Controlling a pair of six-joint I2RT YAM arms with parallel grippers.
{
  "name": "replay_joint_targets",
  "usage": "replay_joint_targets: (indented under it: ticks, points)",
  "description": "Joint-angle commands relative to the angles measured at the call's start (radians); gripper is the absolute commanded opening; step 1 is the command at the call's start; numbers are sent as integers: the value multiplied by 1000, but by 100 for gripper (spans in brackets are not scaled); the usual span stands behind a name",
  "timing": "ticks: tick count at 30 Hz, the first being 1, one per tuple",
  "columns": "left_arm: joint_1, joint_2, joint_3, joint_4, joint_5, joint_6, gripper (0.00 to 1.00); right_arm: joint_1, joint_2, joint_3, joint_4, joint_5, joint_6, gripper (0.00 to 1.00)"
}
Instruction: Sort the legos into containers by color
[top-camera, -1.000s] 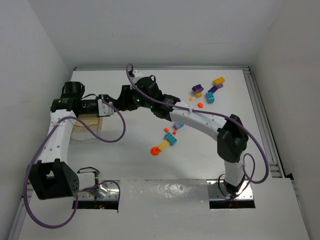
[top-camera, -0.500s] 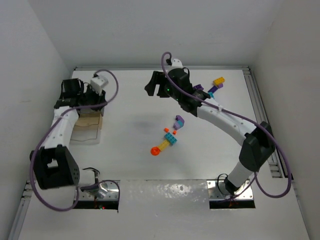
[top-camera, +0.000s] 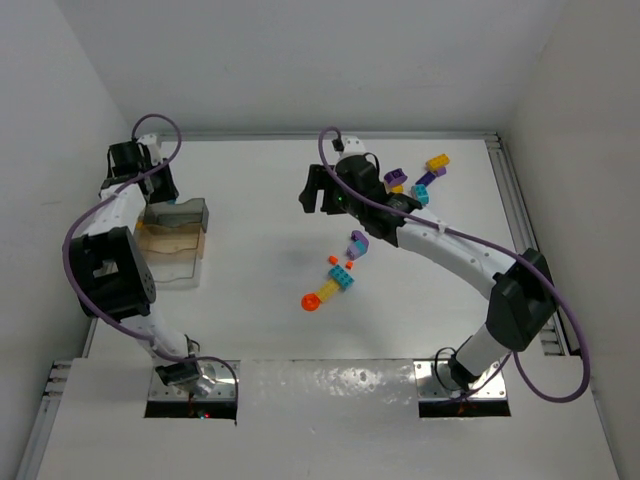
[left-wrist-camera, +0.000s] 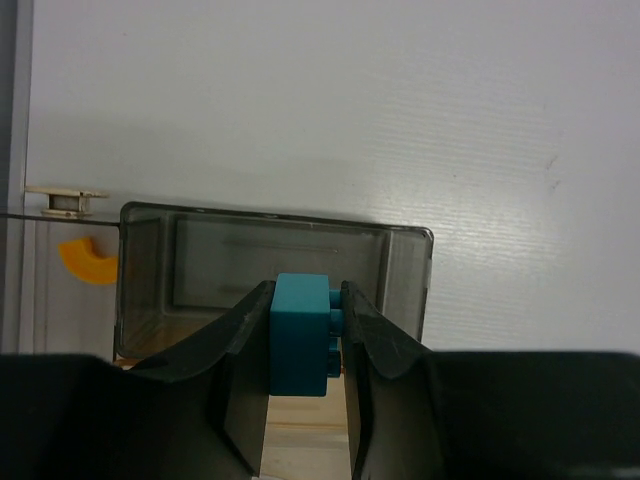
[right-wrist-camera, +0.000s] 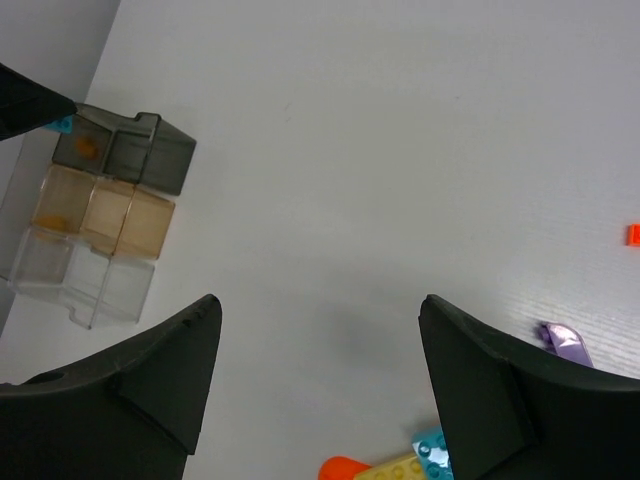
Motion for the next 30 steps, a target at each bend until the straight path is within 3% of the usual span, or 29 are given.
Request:
replay_joint_targets:
  ticks: [1, 6, 11, 12, 19, 24, 27, 28, 30]
  points:
    - [-4, 11, -17, 123, -36, 22, 1, 1, -26, 2, 11, 10, -21, 79]
    - [-4, 51, -36, 130, -57, 73, 4, 1, -38, -11, 3, 17, -32, 79]
    - [-4, 56, -96, 193, -48, 88, 24, 1, -55, -24, 1, 38, -43, 80]
    - [-4, 59, -88, 201, -37, 88, 32, 1, -55, -24, 1, 38, -44, 80]
    - [-6, 53, -68, 178, -30, 102, 52, 1, -60, -21, -11, 32, -61, 80]
    - [-6, -20, -51, 187, 9, 111, 51, 1, -68, -22, -35, 23, -118, 79]
    - [-23, -88, -45, 219, 136, 160, 49, -4, -77, -31, -101, -26, -187, 66]
    - [-58, -114, -7, 160, 200, 238, 48, -11, -81, -50, -138, -46, -220, 61]
    - [-122, -130, 41, 47, 221, 336, 46, -20, -85, -74, -172, -159, -273, 60]
